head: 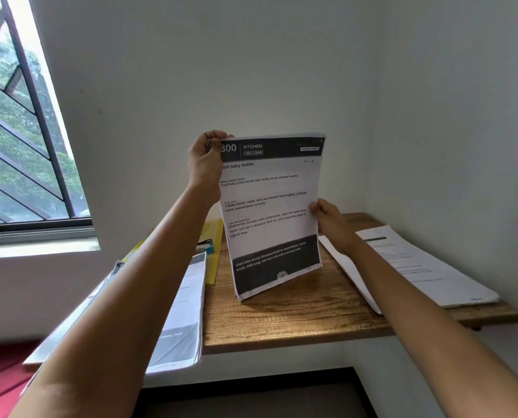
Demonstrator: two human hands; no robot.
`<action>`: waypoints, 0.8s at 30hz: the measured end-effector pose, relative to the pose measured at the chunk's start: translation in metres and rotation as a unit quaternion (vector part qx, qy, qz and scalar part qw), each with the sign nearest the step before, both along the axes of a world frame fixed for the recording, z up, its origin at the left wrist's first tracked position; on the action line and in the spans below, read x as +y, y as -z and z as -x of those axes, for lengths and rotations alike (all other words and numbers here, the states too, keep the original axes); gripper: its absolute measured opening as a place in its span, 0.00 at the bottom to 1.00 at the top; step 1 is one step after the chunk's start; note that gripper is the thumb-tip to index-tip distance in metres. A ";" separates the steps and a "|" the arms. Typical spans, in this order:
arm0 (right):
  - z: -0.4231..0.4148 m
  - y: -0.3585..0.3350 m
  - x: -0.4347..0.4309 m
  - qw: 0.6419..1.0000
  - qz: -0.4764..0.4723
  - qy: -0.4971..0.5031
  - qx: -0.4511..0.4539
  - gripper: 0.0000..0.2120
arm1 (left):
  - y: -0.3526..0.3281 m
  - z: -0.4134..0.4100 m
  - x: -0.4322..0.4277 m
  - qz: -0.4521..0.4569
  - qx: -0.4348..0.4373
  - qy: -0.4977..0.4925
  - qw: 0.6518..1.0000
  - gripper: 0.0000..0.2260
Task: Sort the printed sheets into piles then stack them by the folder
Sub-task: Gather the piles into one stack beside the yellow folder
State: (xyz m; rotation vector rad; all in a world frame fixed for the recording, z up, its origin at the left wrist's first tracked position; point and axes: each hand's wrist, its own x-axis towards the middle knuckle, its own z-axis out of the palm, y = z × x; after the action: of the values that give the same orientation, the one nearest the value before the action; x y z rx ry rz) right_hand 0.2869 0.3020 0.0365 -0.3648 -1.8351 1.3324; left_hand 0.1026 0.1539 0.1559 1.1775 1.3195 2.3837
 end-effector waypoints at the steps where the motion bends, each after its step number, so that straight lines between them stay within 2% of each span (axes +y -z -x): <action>1: 0.000 0.004 0.000 1.000 0.006 -0.002 0.007 0.13 | 0.000 -0.001 -0.001 0.002 0.007 -0.003 1.000 0.11; 5: 0.007 0.008 0.006 0.997 0.003 0.077 0.025 0.11 | 0.002 -0.007 -0.006 0.028 0.066 -0.017 0.997 0.05; 8: 0.010 0.001 0.004 0.991 -0.002 0.131 0.023 0.11 | 0.010 -0.011 -0.009 0.063 0.093 -0.022 0.993 0.06; 13: 0.015 -0.006 0.002 0.983 0.013 0.182 0.013 0.11 | 0.059 -0.007 -0.009 0.190 0.120 -0.001 0.974 0.07; 17: 0.016 -0.008 -0.002 0.975 0.025 0.220 -0.009 0.11 | 0.100 -0.007 -0.010 0.243 0.106 0.008 0.964 0.09; 24: 0.020 -0.002 0.002 0.962 0.082 0.259 -0.039 0.12 | 0.139 -0.007 -0.017 0.318 0.125 -0.066 0.937 0.11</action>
State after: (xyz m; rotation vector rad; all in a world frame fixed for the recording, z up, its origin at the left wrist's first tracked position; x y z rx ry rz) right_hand 0.2669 0.3040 0.0384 -0.9291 -1.5443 1.1084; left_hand 0.1100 0.1369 0.0164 1.2244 2.0897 1.6720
